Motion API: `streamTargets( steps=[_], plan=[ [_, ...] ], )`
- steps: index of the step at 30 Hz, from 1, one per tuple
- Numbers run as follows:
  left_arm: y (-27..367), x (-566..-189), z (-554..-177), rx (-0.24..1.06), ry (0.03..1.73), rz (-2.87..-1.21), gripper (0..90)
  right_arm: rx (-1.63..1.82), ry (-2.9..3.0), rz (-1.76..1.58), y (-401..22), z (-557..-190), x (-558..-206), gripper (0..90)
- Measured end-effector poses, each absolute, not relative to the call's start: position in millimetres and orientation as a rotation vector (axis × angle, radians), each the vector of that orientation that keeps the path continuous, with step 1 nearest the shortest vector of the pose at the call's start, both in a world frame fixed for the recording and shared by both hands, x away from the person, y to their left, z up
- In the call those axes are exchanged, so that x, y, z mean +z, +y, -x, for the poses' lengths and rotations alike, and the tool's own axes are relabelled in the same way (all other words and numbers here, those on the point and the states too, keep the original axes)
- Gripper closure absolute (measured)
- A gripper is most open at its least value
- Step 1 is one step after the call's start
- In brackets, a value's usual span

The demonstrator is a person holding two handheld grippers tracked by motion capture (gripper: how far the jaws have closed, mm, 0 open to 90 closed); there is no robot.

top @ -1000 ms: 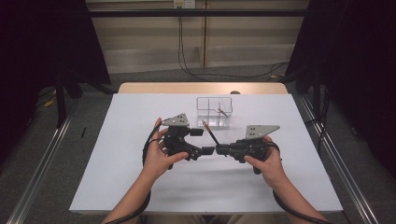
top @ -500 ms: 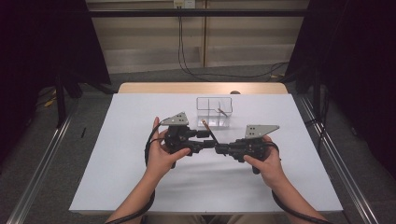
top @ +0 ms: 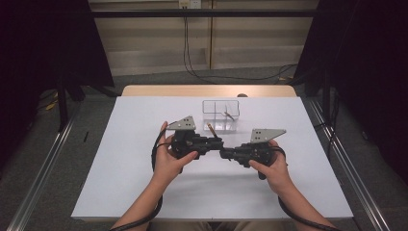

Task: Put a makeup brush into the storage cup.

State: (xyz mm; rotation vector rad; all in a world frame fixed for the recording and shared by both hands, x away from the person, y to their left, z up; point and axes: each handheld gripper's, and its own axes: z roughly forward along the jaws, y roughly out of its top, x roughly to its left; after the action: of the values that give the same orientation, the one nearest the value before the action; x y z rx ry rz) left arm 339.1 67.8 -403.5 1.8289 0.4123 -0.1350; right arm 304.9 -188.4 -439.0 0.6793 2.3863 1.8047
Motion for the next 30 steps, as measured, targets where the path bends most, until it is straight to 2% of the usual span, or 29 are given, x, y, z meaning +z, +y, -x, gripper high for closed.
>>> streamTargets(
  steps=[6,25,27,30],
  plan=[
    [67,-403,-339,-0.158,0.422,-1.808,83.0,1.789,2.393,-0.67,-183,-305,-439,84.7],
    [70,-405,-336,-0.118,0.449,-1.748,83.4,1.845,2.367,-0.736,-172,-307,-440,84.1],
    [70,-404,-336,-0.114,0.448,-1.752,83.4,1.843,2.355,-0.74,-172,-306,-439,80.1],
    [70,-403,-336,-0.099,0.445,-1.76,83.4,1.847,2.336,-0.758,-173,-306,-437,65.1]
  ],
)
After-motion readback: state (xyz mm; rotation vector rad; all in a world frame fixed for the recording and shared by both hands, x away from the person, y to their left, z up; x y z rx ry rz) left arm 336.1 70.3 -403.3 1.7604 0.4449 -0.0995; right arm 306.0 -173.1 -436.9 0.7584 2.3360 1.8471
